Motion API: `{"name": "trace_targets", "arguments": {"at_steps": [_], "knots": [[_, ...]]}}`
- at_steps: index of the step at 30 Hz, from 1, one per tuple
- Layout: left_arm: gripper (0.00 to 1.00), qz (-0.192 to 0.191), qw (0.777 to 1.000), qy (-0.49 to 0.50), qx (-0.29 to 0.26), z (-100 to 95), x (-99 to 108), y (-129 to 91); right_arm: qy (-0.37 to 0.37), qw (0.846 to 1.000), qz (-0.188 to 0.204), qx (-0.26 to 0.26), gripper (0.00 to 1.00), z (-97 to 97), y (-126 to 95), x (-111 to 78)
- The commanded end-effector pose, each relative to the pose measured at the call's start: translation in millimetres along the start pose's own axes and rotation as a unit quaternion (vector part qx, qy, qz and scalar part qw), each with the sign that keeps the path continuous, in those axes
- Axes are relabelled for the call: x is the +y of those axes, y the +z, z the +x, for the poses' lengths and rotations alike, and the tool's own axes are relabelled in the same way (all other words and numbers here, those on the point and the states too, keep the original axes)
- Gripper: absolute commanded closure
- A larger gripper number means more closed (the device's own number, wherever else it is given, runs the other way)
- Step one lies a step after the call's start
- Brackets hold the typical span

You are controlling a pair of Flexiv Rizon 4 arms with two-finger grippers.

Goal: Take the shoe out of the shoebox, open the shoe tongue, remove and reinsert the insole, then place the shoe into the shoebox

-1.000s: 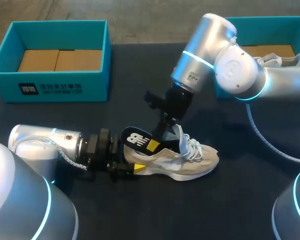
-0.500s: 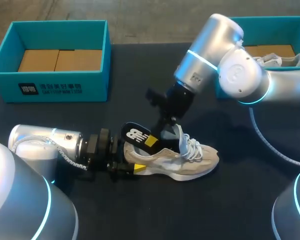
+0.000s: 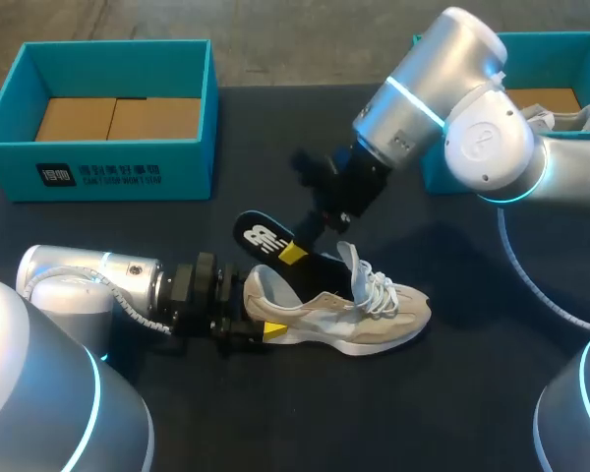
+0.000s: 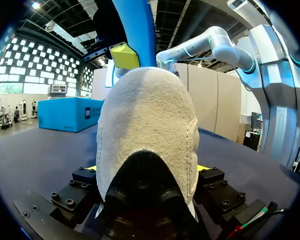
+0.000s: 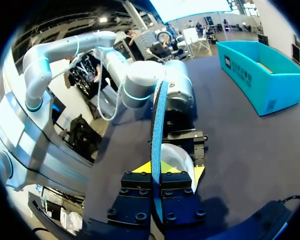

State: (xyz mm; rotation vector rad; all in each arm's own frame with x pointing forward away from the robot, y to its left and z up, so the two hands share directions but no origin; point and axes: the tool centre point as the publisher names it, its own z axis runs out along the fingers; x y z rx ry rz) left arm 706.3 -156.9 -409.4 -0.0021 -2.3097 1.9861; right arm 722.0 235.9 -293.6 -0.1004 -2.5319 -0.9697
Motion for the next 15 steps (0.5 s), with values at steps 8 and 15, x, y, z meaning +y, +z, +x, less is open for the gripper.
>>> {"name": "trace_targets", "arguments": {"at_steps": [8,15], "knots": [[1.00,0.000,1.000,-0.001,0.000,0.5,0,0,0.000,1.000,-0.002,-0.004,1.00,3.0,0,-2.5],[1.00,0.000,1.000,-0.001,0.000,0.5,0,0,-0.064,0.998,-0.015,0.014,1.00,0.1,-7,54.3]]}}
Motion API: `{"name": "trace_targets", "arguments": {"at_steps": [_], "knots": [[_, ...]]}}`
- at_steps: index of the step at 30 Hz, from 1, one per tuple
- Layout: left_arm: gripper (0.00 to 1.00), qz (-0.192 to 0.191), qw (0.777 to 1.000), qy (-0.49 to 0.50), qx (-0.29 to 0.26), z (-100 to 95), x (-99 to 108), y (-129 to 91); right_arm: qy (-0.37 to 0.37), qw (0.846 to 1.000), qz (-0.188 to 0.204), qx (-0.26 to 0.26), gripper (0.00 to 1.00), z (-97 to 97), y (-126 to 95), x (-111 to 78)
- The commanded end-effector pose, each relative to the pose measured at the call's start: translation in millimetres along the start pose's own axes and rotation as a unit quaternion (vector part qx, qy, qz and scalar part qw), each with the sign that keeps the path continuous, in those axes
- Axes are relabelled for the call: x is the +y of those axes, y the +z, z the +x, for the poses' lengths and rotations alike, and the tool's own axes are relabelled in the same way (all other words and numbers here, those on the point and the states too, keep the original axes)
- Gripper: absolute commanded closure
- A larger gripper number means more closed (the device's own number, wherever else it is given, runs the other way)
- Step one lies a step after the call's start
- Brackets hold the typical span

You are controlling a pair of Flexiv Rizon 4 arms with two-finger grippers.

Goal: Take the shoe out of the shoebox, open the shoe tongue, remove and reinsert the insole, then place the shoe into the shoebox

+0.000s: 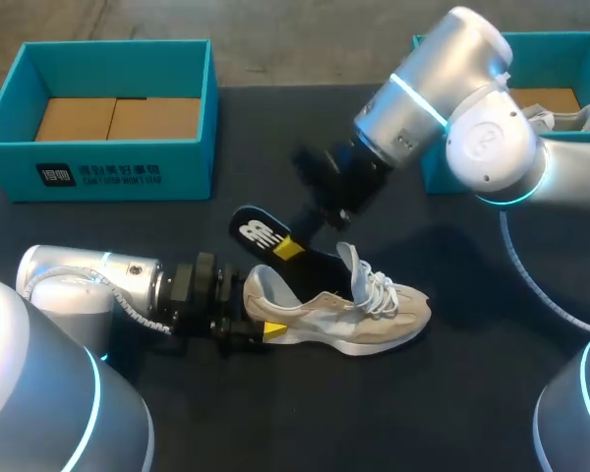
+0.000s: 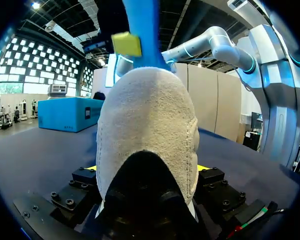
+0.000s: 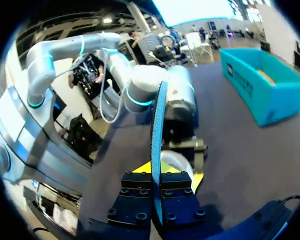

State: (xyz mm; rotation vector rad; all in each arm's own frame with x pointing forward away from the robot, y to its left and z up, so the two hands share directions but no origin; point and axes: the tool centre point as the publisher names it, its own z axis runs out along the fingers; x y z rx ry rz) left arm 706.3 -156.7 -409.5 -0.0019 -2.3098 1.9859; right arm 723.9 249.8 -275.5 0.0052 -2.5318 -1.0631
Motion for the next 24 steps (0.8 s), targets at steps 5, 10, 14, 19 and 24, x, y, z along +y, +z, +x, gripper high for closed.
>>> {"name": "trace_targets", "arguments": {"at_steps": [5,10,14,19,24], "knots": [[1.00,0.000,1.000,-0.001,0.000,0.5,-1,0,-0.056,0.998,-0.029,0.011,1.00,-3.7,-21,60.5],[1.00,0.000,1.000,-0.001,0.000,0.5,-1,0,-0.084,0.993,-0.078,0.005,1.00,3.6,-47,73.8],[1.00,0.000,1.000,-0.001,0.000,0.5,-1,0,-0.096,0.991,-0.093,-0.006,1.00,11.1,-66,85.0],[1.00,0.000,1.000,-0.001,0.000,0.5,-1,0,-0.085,0.986,-0.144,-0.019,1.00,15.0,-78,89.9],[1.00,0.000,1.000,-0.001,0.000,0.5,-1,0,-0.085,0.986,-0.144,-0.019,1.00,15.0,-78,89.9]]}}
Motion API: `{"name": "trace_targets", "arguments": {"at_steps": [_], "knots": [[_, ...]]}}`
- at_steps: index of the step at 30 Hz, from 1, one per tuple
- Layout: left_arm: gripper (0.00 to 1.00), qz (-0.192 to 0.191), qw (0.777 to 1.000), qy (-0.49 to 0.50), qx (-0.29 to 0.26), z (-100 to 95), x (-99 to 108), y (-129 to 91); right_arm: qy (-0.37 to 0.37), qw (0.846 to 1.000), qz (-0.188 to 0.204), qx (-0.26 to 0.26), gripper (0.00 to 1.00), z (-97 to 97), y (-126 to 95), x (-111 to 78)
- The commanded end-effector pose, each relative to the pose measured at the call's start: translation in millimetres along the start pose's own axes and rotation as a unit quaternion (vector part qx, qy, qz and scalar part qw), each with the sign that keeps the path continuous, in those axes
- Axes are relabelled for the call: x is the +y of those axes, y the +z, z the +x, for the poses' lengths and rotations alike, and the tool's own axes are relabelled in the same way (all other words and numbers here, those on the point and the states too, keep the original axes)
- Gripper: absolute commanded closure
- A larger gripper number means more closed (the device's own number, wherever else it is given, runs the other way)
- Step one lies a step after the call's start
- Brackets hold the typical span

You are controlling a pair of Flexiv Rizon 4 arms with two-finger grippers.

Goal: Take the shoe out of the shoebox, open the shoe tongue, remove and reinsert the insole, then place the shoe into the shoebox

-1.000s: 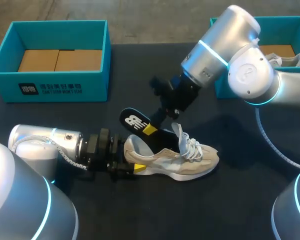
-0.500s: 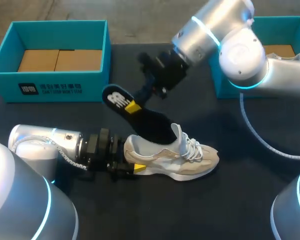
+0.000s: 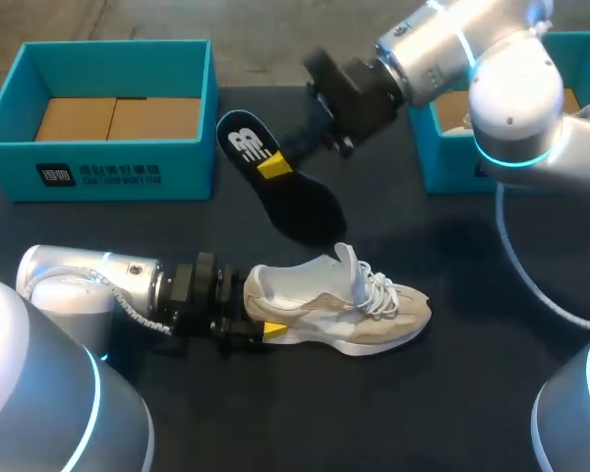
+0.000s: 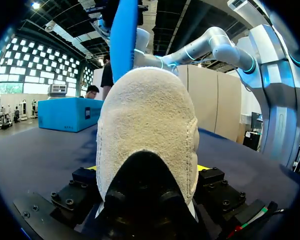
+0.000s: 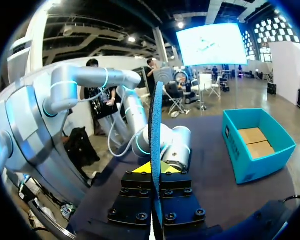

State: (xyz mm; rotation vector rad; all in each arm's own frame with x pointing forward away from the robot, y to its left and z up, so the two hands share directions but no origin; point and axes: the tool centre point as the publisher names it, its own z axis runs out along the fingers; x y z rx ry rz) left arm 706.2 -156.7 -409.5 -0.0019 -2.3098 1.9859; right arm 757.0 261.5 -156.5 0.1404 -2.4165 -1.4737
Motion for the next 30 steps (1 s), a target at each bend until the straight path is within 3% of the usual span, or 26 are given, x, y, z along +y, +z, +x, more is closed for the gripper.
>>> {"name": "trace_targets", "arguments": {"at_steps": [1,3,19,26,30], "knots": [[1.00,0.000,1.000,0.000,0.000,0.5,-1,0,-0.001,1.000,-0.008,-0.010,0.95,6.0,0,-4.2],[1.00,0.000,1.000,0.000,0.000,0.5,-1,0,-0.001,1.000,-0.008,-0.010,1.00,6.0,0,-4.2],[1.00,0.000,1.000,0.000,0.000,0.5,-1,0,-0.001,1.000,-0.008,-0.010,1.00,6.0,0,-4.2],[1.00,0.000,1.000,0.000,0.000,0.5,-1,0,-0.013,0.999,-0.053,-0.001,1.00,20.4,-48,30.7],[1.00,0.000,1.000,0.000,0.000,0.5,-1,0,-0.005,0.997,-0.079,0.006,1.00,30.9,-67,40.0]]}}
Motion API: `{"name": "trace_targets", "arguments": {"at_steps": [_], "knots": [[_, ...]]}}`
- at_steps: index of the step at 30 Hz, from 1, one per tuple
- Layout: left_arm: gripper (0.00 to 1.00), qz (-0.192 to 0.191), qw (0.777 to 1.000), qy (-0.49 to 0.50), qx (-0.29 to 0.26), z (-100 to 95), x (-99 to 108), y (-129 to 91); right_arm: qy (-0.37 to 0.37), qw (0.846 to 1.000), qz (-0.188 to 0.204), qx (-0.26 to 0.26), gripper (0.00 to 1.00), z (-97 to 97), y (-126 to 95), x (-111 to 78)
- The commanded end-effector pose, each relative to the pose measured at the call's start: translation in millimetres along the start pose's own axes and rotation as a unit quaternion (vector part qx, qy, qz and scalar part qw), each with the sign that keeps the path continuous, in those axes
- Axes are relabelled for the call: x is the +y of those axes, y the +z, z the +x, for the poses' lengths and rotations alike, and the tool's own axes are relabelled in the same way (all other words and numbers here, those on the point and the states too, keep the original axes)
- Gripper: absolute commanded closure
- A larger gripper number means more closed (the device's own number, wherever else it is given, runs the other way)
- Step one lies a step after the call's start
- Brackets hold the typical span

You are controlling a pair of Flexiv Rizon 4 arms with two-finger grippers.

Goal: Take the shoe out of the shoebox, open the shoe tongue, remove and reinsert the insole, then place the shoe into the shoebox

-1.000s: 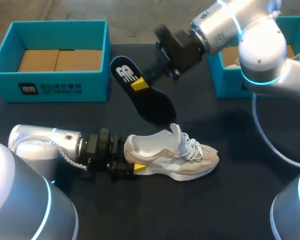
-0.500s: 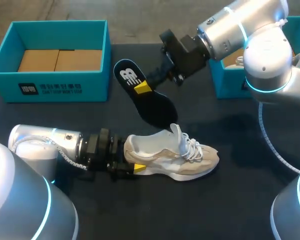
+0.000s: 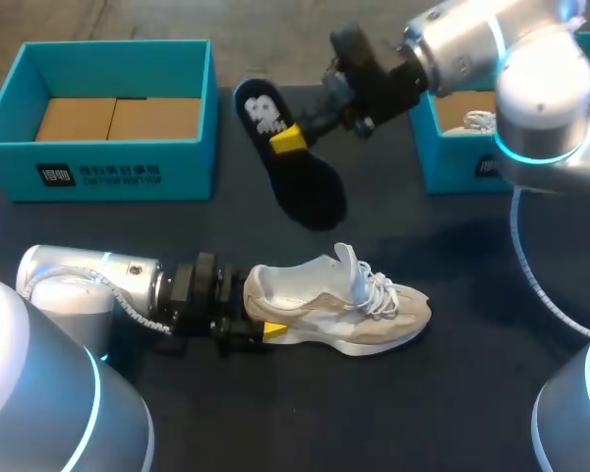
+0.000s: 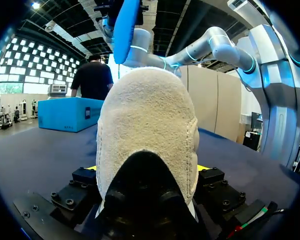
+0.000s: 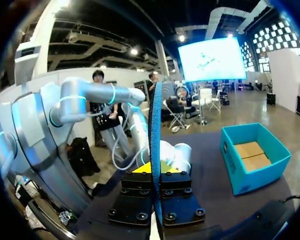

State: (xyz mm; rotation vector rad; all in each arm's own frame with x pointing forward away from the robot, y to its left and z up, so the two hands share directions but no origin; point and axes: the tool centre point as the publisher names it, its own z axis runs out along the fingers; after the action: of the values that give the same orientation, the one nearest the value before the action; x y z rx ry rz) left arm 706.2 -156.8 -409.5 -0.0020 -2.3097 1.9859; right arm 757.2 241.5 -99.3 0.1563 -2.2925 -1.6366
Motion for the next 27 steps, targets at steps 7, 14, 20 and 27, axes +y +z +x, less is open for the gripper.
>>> {"name": "trace_targets", "arguments": {"at_steps": [7,14,20,27], "knots": [[1.00,0.000,1.000,0.000,0.000,0.5,-1,0,0.051,0.998,-0.026,-0.021,1.00,23.6,-39,14.7],[1.00,0.000,1.000,0.000,0.000,0.5,-1,0,0.051,0.998,-0.026,-0.021,1.00,23.6,-39,14.7],[1.00,0.000,1.000,0.000,0.000,0.5,-1,0,0.051,0.998,-0.026,-0.021,1.00,23.6,-39,14.7],[1.00,0.000,1.000,0.000,0.000,0.5,-1,0,0.067,0.994,-0.054,-0.060,1.00,27.5,-67,40.5]]}}
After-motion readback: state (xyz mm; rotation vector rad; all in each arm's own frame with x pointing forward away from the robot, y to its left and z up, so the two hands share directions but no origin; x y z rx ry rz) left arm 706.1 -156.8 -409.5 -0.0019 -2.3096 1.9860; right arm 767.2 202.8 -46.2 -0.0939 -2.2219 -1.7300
